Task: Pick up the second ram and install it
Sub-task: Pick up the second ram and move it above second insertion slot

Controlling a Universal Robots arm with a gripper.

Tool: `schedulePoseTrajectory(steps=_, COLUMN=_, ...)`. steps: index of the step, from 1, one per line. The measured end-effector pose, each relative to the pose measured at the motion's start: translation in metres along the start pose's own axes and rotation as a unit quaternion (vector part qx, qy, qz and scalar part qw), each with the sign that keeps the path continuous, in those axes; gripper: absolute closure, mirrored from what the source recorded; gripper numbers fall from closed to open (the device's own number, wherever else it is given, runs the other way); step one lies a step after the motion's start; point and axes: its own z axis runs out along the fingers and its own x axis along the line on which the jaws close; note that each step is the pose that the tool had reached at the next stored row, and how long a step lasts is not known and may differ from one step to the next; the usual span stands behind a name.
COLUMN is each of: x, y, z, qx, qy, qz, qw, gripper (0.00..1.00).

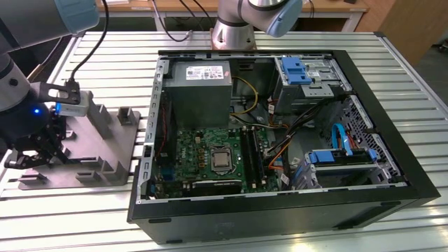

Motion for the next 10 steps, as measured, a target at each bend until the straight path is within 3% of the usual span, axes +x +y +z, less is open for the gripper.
schedulePoseTrajectory(steps=10, x=0.0000, y=0.0000, z=0.0000, qx=0.0012, qy=0.0012, qz=-0.032, qw=0.9995, gripper=0.90)
